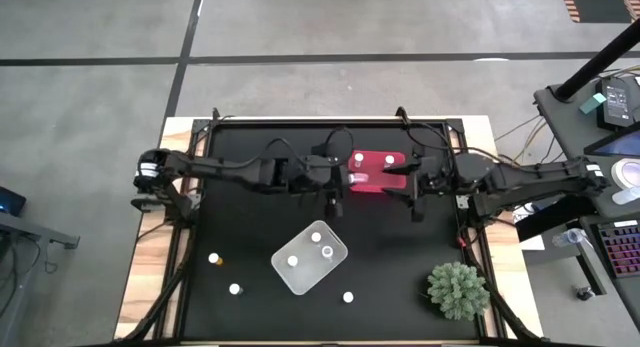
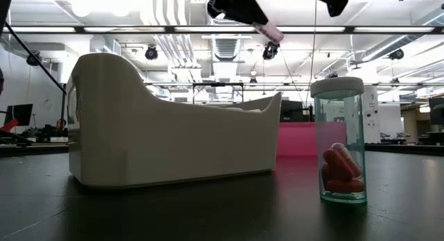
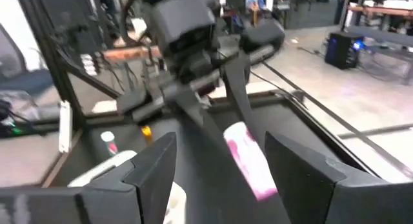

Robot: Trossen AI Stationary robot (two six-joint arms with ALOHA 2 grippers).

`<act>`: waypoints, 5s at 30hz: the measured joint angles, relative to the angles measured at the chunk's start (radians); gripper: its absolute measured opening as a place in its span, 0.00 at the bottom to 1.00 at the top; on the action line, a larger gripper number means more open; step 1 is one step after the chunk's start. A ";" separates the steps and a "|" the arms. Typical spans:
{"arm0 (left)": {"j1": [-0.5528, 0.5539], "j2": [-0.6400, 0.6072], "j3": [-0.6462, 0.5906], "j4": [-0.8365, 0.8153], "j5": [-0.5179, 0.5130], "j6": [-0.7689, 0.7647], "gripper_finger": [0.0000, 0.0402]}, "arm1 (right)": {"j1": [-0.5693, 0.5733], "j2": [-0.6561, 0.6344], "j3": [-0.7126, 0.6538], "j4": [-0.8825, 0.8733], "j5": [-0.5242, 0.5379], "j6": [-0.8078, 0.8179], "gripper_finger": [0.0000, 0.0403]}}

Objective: Pick and place medicine bottles into bin by pill shape (circle, oval)
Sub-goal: Put the purple tablet bottle into the red bin, then put the left blue capsule bottle into the white bin

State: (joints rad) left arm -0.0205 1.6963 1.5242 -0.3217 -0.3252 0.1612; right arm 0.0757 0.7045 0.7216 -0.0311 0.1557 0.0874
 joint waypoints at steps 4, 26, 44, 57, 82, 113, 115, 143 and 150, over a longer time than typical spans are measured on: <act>0.027 0.044 0.093 -0.143 0.005 -0.048 0.24 | 0.000 -0.031 0.011 -0.085 0.008 -0.018 0.56; 0.164 0.464 0.701 -0.595 0.146 -0.045 0.23 | 0.000 -0.276 -0.045 -0.363 0.010 -0.038 0.56; 0.211 0.656 0.696 -0.521 0.158 -0.043 0.23 | 0.000 -0.298 -0.057 -0.360 0.030 -0.065 0.56; 0.210 0.687 0.695 -0.516 0.158 -0.050 0.27 | 0.000 -0.298 -0.063 -0.355 0.030 -0.080 0.56; 0.211 0.687 0.694 -0.507 0.215 -0.078 0.28 | 0.000 -0.298 -0.063 -0.357 0.030 -0.080 0.56; 0.211 0.686 0.694 -0.506 0.215 -0.076 0.59 | 0.000 -0.298 -0.064 -0.361 0.030 -0.080 0.56; 0.211 0.685 0.697 -0.509 0.214 -0.075 0.61 | 0.000 -0.298 -0.068 -0.362 0.030 -0.081 0.56; -0.155 0.257 0.483 -0.546 0.115 -0.083 0.61 | 0.000 -0.143 -0.095 0.037 0.223 -0.121 0.56; -0.212 0.062 0.274 -0.558 0.088 -0.343 0.61 | -0.002 -0.051 -0.084 0.029 0.286 -0.126 0.56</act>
State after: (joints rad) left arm -0.2329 1.7587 1.7982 -0.8794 -0.2375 -0.1823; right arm 0.0735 0.6540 0.6377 -0.0017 0.4419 -0.0388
